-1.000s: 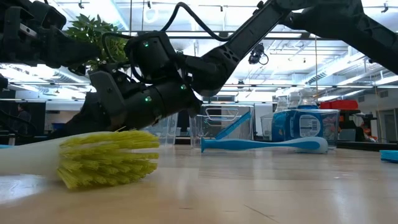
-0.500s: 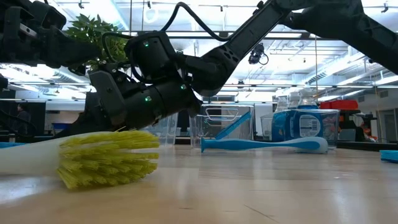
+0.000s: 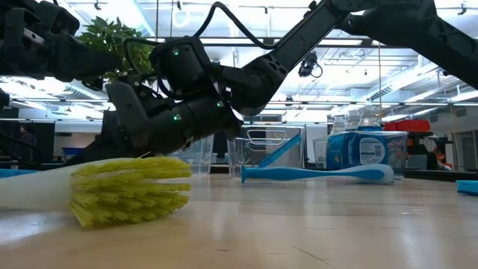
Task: Pick & Place Kitchen Sink Supplies
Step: Put the blue sponge into the middle transparent bin
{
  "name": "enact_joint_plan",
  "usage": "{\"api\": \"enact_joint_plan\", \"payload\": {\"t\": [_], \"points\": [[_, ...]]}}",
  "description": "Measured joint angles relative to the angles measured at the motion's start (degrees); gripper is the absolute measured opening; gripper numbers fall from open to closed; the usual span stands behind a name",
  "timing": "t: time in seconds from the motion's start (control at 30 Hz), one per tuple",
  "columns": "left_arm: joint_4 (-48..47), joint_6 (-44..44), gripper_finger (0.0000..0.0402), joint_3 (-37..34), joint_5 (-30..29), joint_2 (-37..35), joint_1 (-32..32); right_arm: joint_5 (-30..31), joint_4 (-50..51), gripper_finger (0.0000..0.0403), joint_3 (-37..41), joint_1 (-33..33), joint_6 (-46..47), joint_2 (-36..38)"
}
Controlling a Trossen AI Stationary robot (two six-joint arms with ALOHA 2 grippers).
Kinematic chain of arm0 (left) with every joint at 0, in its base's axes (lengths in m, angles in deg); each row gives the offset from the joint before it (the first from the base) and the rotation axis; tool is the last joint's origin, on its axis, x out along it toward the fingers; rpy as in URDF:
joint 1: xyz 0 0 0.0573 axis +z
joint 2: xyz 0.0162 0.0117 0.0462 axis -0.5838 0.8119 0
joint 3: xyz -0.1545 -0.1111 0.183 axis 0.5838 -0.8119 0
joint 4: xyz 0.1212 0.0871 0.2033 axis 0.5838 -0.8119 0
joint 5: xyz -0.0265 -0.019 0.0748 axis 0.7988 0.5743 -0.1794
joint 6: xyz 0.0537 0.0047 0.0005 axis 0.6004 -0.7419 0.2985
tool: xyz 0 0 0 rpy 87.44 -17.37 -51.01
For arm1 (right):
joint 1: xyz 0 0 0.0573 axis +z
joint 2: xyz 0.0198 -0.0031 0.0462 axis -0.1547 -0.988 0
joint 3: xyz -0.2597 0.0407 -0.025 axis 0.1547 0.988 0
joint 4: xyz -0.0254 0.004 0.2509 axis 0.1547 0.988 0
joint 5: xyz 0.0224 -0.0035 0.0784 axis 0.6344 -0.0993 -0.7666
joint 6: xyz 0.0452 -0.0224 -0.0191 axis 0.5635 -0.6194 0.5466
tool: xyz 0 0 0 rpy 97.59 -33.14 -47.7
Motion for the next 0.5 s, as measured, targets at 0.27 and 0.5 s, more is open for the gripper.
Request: {"api": "enact_joint_plan", "payload": {"t": [0.27,0.5], "points": [[0.00,0.00,0.0044,0.02,0.00,0.00,0.00,-0.07,0.78,0.0000,0.09,0.22,1.00,1.99],[0.00,0.01,0.0044,0.01,0.00,0.00,0.01,-0.89,4.63,0.0000,0.09,0.22,0.88,5.77]]}}
